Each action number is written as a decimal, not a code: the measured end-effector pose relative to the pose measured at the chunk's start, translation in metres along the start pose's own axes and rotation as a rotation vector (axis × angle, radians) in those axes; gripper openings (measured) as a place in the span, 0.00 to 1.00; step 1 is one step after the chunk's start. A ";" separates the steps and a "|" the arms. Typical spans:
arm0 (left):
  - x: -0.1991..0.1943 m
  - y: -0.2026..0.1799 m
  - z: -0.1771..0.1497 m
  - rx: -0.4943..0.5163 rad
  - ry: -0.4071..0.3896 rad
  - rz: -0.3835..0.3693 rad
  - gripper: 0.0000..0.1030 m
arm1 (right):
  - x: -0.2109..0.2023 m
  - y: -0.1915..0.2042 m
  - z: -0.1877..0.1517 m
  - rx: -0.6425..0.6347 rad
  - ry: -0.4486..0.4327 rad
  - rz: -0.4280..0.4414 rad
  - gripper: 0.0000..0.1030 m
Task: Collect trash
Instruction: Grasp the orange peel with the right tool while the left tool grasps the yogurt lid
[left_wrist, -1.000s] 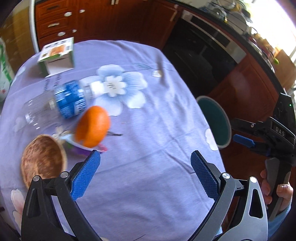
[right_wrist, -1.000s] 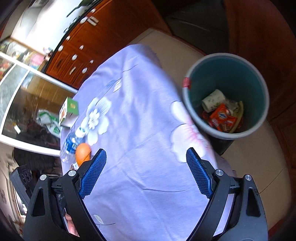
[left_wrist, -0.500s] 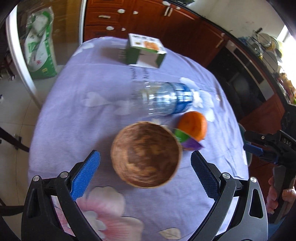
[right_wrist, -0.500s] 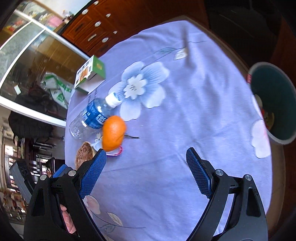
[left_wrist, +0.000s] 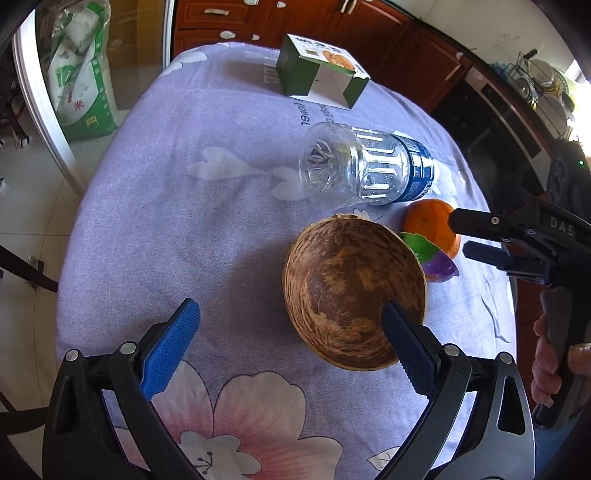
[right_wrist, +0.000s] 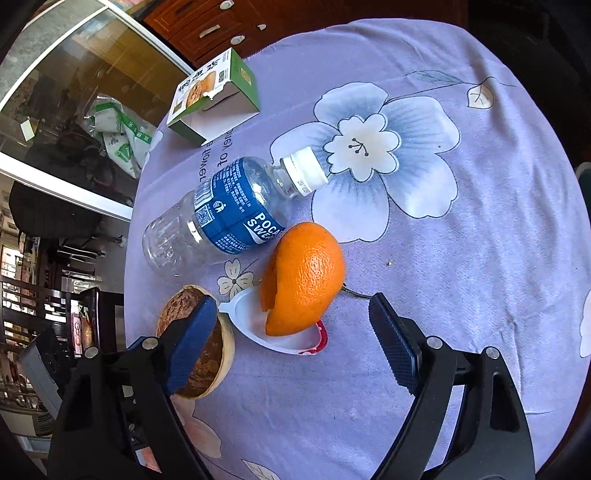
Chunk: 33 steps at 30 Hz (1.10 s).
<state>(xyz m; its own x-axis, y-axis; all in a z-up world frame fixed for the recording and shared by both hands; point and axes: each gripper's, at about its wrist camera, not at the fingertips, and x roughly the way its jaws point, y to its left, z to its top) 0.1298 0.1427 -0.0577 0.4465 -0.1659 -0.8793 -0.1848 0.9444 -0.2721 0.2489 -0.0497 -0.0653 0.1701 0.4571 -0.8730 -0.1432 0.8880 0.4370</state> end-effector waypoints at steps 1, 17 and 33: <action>0.001 0.000 0.000 0.001 0.002 0.000 0.96 | 0.002 0.001 0.001 -0.005 -0.001 -0.005 0.75; 0.016 0.002 0.008 -0.005 0.037 0.035 0.96 | 0.028 0.006 0.002 -0.079 -0.016 -0.083 0.49; 0.002 -0.040 0.013 0.074 -0.003 0.038 0.96 | -0.006 -0.054 0.000 0.040 -0.031 0.016 0.20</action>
<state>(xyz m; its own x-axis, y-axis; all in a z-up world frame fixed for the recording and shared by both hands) 0.1491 0.1082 -0.0439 0.4429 -0.1286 -0.8873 -0.1369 0.9683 -0.2087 0.2553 -0.1001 -0.0835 0.1983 0.4717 -0.8592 -0.1074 0.8818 0.4593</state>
